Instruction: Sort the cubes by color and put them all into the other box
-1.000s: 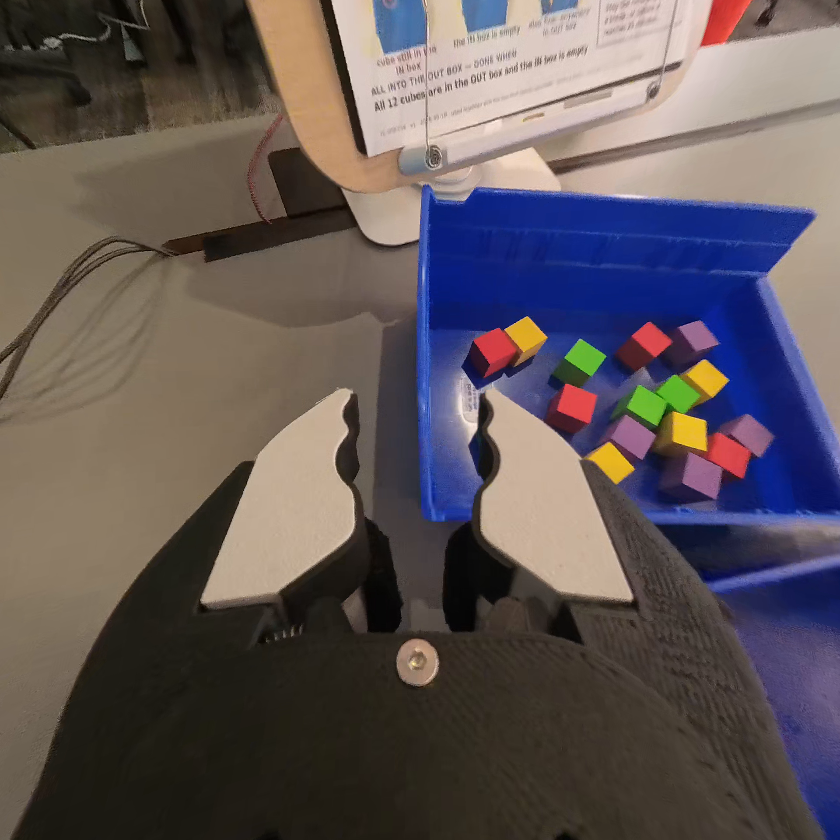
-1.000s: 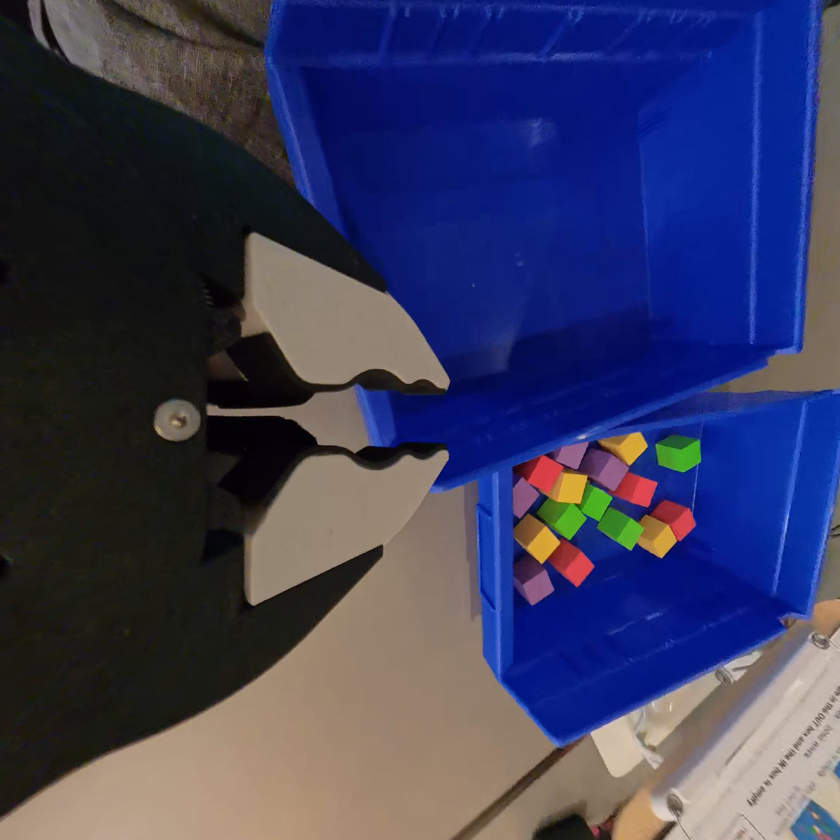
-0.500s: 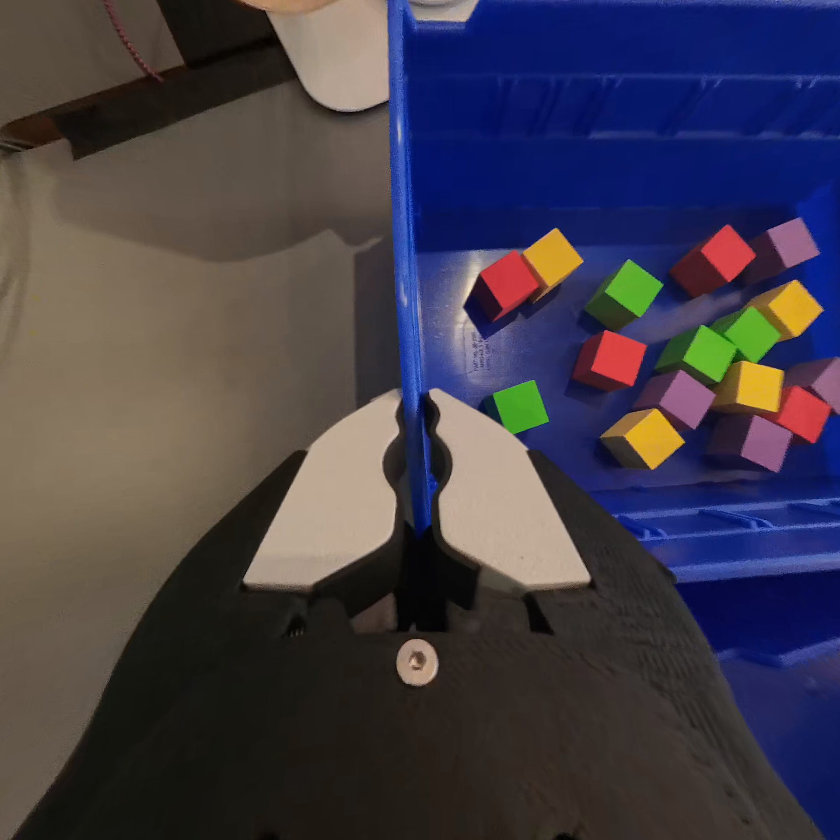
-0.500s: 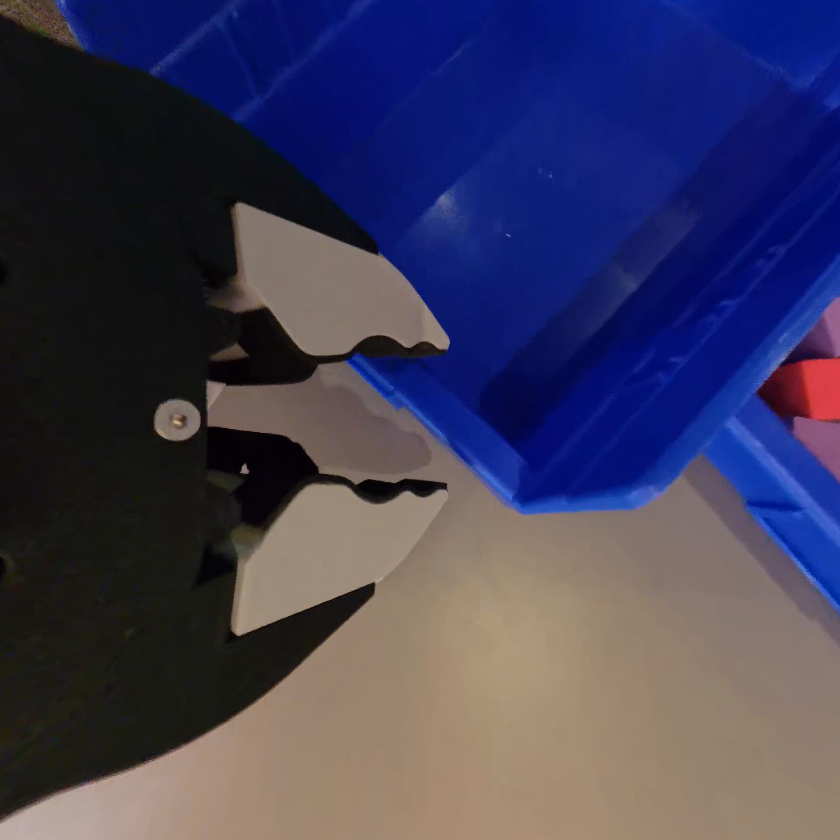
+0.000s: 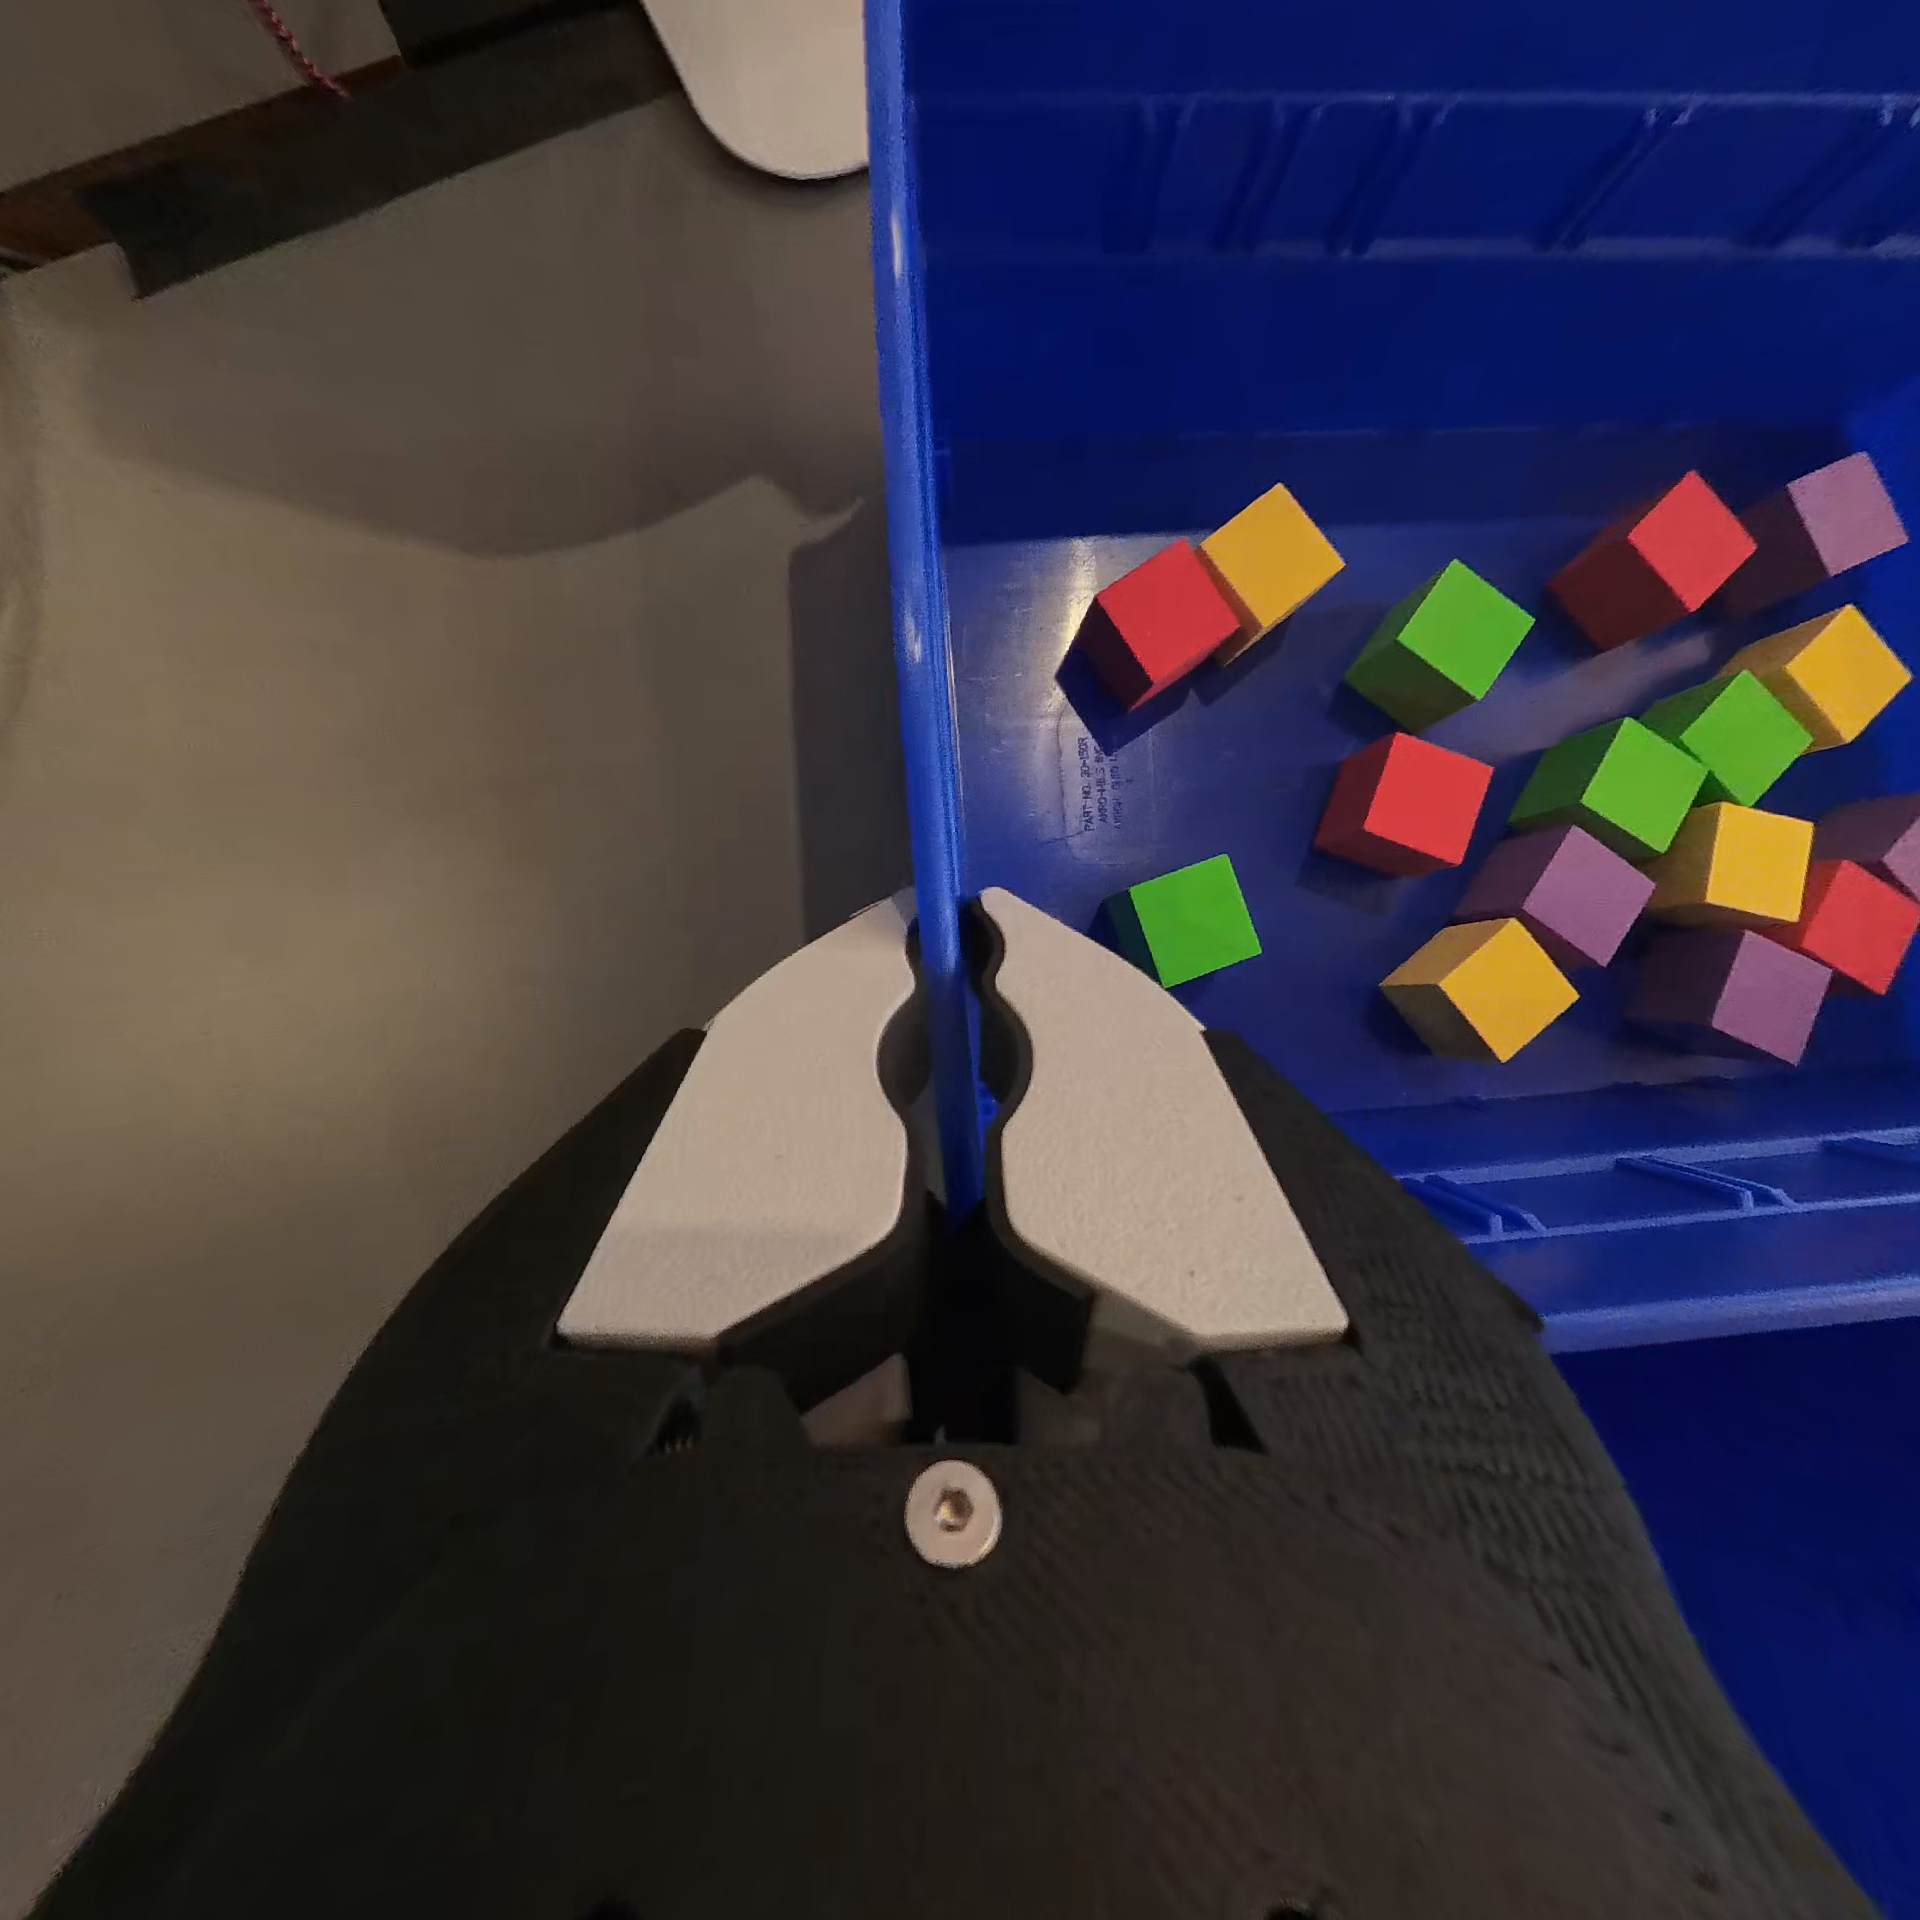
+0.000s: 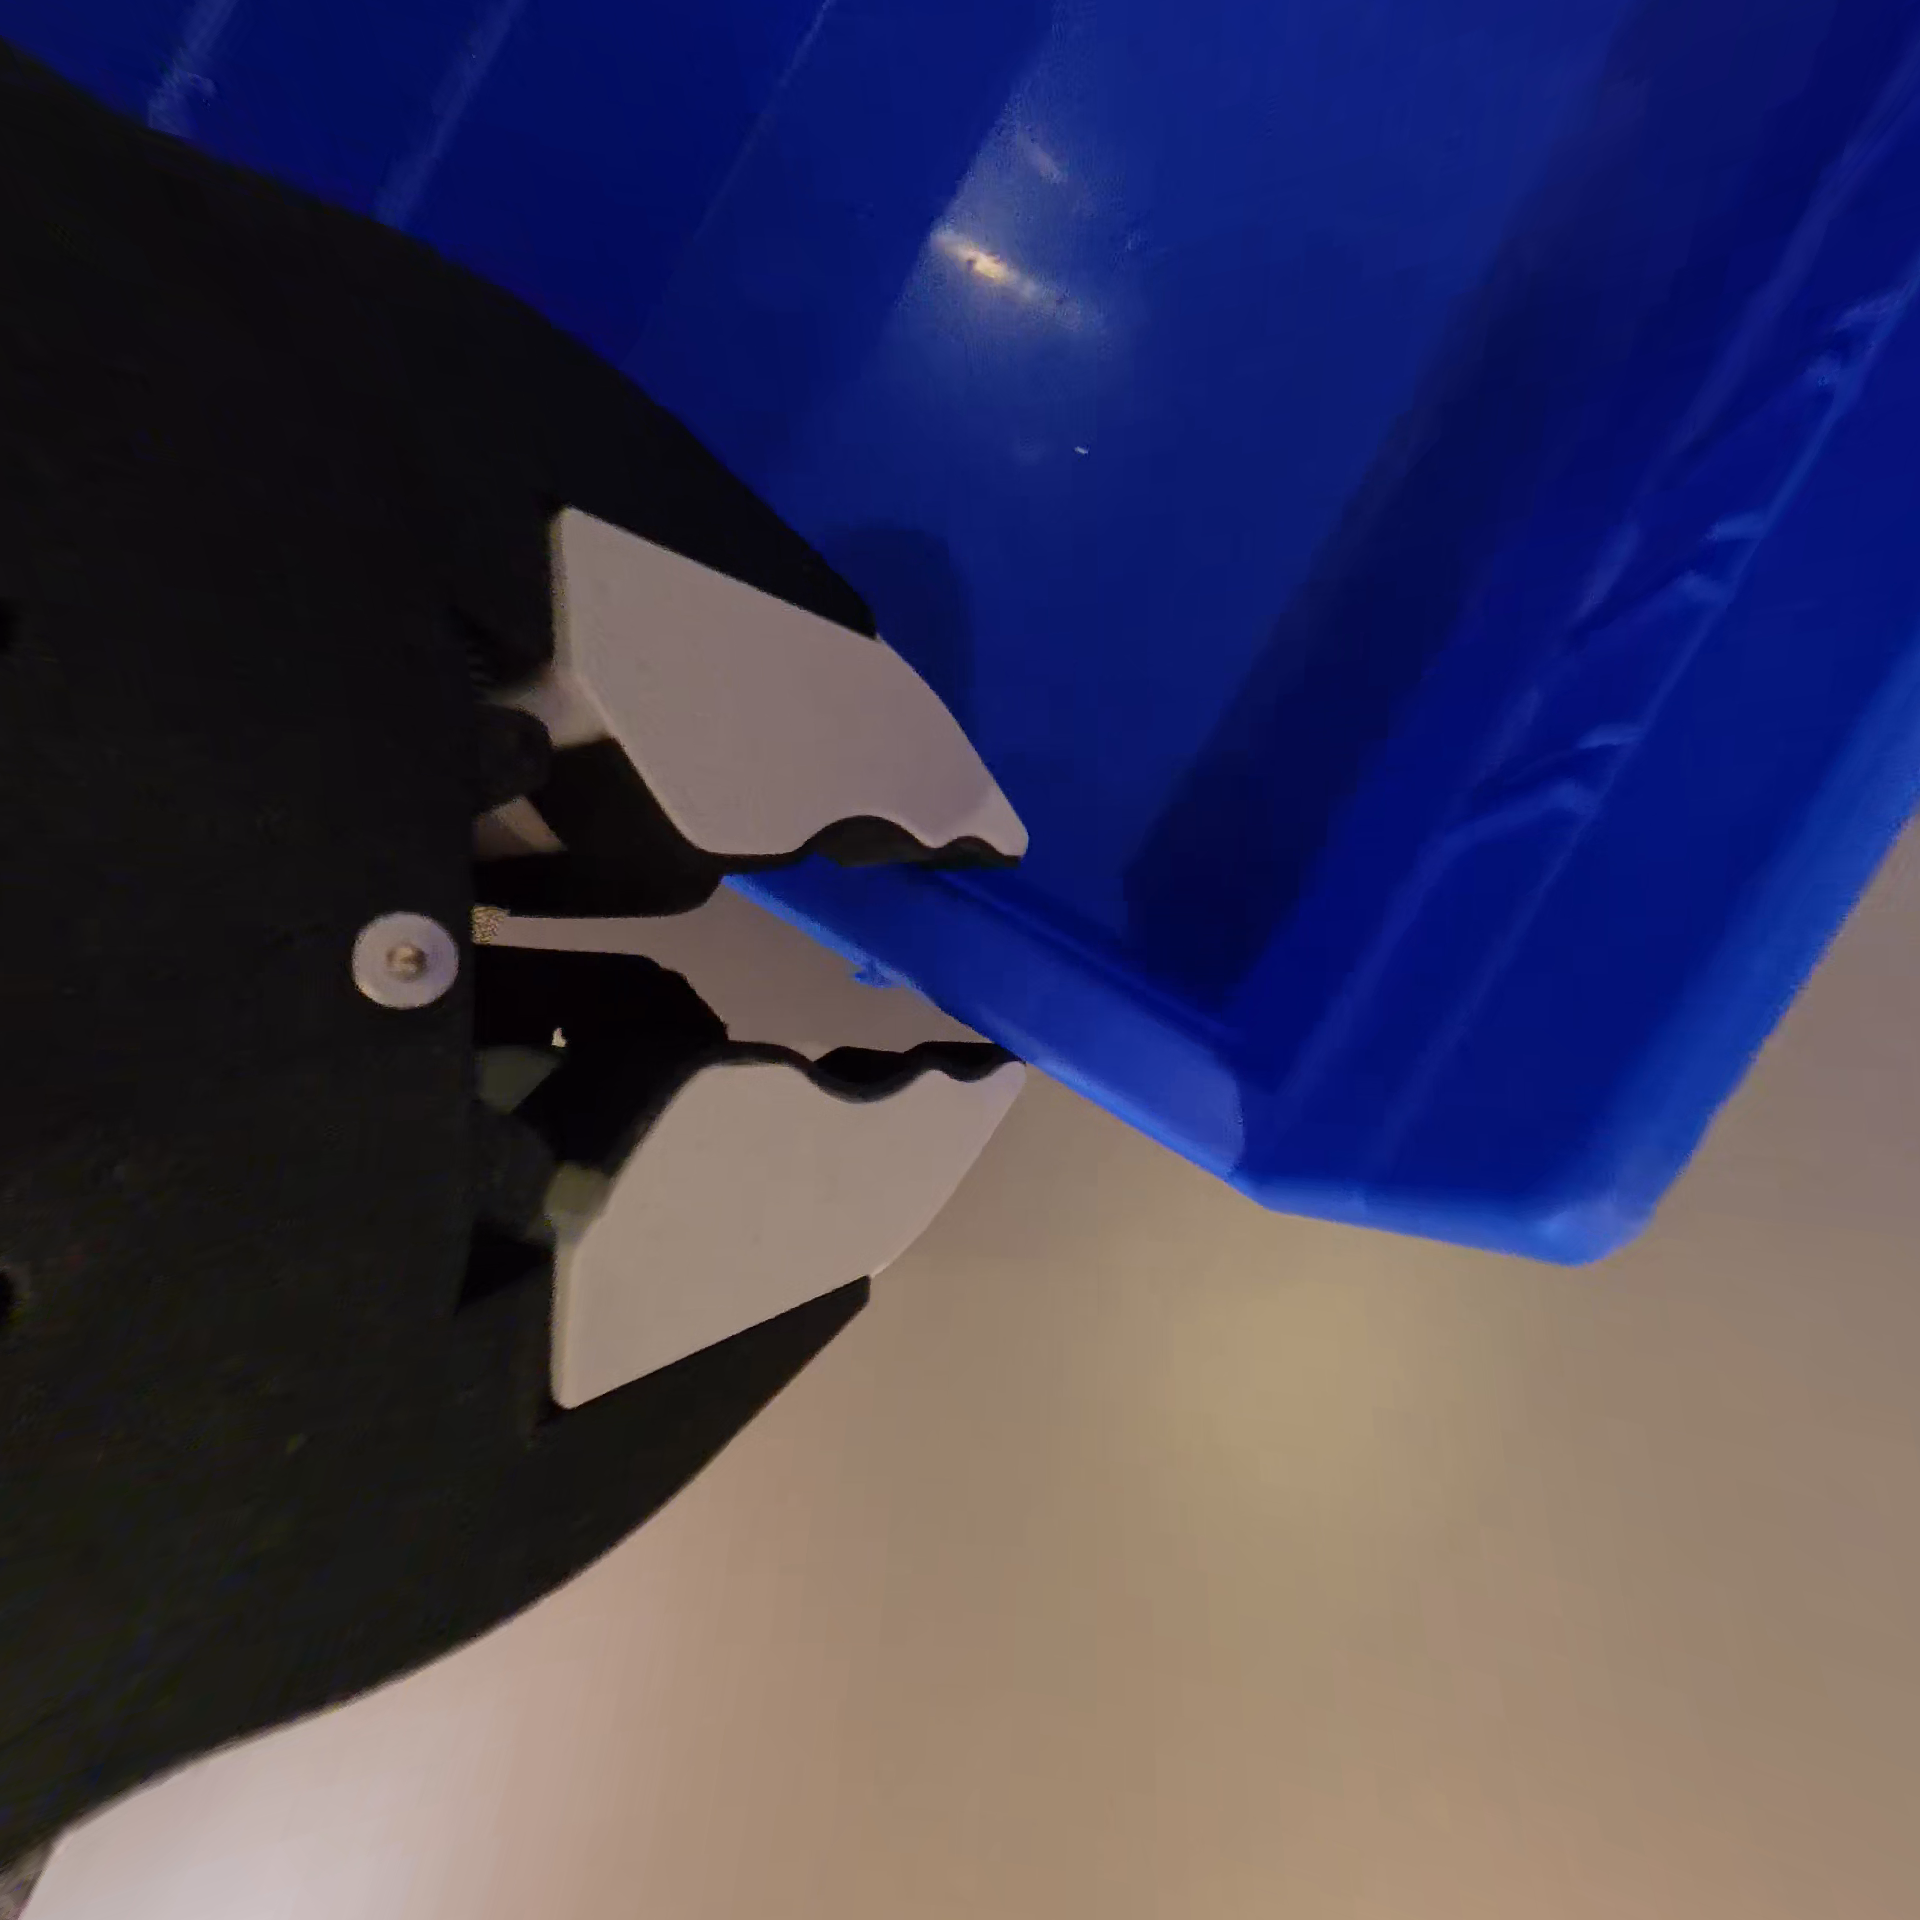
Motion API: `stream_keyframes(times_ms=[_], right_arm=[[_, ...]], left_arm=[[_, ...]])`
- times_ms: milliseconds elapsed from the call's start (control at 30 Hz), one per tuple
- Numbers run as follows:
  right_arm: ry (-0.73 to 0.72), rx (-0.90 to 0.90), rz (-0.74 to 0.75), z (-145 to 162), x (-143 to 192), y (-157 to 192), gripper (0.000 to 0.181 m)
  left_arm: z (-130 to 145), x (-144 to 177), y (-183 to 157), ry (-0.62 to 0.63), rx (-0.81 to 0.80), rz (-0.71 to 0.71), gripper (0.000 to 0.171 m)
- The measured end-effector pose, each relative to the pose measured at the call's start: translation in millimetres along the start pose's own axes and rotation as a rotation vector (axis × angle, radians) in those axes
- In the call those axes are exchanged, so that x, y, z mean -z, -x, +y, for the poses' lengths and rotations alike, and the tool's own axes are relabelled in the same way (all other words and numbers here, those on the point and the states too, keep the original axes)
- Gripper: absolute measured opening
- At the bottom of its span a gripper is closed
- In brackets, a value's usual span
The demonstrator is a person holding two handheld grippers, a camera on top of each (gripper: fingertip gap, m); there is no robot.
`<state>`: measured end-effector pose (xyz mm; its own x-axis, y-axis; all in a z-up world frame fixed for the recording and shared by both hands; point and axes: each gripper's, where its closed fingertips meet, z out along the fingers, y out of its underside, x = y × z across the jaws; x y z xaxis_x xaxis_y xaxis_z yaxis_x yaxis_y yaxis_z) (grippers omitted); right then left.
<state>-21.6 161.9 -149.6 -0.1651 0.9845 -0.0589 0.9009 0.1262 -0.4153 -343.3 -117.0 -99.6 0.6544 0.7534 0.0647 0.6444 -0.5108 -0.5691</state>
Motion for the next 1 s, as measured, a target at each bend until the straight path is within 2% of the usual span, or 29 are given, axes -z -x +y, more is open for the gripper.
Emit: stream_keyframes(times_ms=[300, 633, 1000], right_arm=[[0.026, -0.098, 0.074, 24, 14, -58, 0.025], [0.043, -0.226, 0.118, 33, 22, -117, 0.021], [0.044, -0.392, 0.181, 38, 28, -181, 0.02]], left_arm=[[14, 12, 32, 0.011, 0.013, -0.049, 0.006], [32, 27, 54, 0.024, -0.006, -0.045, 0.005], [38, 31, 65, 0.049, -0.13, -0.009, 0.006]])
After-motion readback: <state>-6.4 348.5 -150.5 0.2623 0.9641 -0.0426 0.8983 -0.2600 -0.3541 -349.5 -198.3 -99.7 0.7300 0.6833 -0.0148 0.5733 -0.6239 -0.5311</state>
